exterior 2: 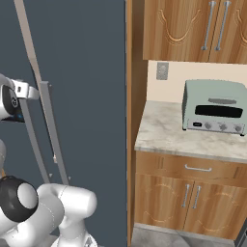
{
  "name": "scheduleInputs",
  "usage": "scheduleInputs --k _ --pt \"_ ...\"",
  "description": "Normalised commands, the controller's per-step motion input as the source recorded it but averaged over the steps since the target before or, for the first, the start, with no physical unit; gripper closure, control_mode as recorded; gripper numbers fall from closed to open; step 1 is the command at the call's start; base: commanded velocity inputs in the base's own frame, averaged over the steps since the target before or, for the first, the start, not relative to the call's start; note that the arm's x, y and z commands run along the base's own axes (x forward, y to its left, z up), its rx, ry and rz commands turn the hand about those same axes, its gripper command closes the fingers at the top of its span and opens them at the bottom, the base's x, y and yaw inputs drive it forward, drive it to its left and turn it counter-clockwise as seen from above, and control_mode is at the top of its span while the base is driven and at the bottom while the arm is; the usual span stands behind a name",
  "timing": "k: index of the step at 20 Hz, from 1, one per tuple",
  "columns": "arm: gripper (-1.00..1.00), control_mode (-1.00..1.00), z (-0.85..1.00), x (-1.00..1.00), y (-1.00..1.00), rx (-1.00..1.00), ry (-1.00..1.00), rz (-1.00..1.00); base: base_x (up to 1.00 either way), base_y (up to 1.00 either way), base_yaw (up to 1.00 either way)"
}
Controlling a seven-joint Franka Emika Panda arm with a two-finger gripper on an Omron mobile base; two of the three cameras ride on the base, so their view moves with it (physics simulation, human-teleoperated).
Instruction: Open the freezer door, pick up the ice cube tray from the freezer, and place it on the dining counter.
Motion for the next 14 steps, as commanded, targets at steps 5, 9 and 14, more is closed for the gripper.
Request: scheduleInputs --k 5,9,14 --pt "-1.0 -1.0 -0.09 0.31 0.0 0.0 0.0 0.0 0.0 0.0 0.0" --pt "-1.0 -1.0 -0.08 0.29 0.0 0.0 0.0 0.0 0.0 0.0 0.0" --pt "-1.0 -1.0 -0.12 0.24 0.0 0.0 0.0 0.0 0.0 0.0 0.0"
